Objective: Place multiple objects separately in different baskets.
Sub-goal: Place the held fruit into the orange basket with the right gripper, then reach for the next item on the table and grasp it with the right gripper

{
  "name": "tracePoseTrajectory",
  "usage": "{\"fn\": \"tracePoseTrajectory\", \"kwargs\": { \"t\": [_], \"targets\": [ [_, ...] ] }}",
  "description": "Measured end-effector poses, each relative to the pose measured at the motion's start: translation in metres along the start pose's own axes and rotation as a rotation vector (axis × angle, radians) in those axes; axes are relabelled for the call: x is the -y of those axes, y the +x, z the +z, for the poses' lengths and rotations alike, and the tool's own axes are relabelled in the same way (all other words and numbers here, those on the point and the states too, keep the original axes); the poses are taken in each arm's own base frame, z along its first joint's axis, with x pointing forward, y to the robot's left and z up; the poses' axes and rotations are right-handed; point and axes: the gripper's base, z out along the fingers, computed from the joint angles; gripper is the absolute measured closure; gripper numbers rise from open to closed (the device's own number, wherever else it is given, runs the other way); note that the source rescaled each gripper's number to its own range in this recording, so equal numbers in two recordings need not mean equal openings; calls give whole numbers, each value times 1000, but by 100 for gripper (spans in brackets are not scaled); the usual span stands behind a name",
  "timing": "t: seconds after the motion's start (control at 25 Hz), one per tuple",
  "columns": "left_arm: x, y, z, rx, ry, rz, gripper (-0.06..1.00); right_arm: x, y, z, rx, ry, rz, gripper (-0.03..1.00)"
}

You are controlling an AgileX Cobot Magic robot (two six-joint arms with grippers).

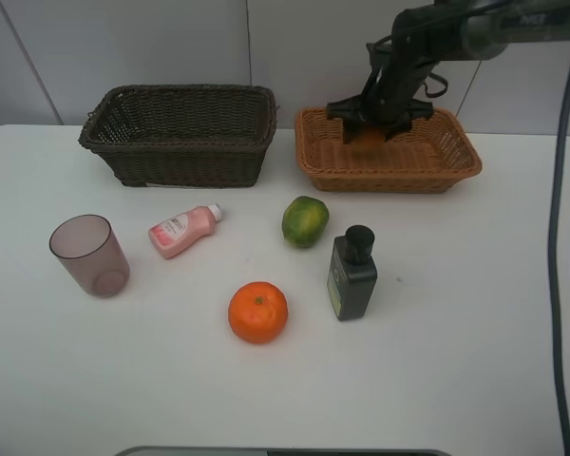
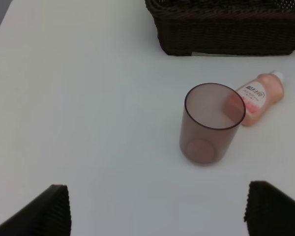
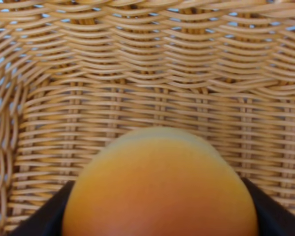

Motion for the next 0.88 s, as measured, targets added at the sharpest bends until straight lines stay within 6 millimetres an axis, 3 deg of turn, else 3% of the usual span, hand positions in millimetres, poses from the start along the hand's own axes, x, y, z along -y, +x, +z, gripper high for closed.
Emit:
{"fn": "tracePoseTrajectory", "kwargs": {
  "t": [0.12, 0.24, 0.52, 0.68, 0.88],
  "targets": [
    [0, 0, 0, 0, 0, 0, 2, 0, 0, 1, -1, 2, -2, 15],
    [0, 0, 0, 0, 0, 0, 2, 0, 0, 1, -1, 2, -2, 0],
    [0, 0, 0, 0, 0, 0, 2, 3, 2, -10, -53, 19, 11, -3],
    [0, 0, 0, 0, 0, 0, 2, 4, 0, -36, -80, 30, 19, -3],
    [0, 0, 0, 0, 0, 0, 2, -11, 3, -74, -146, 18, 48, -3]
  ]
}}
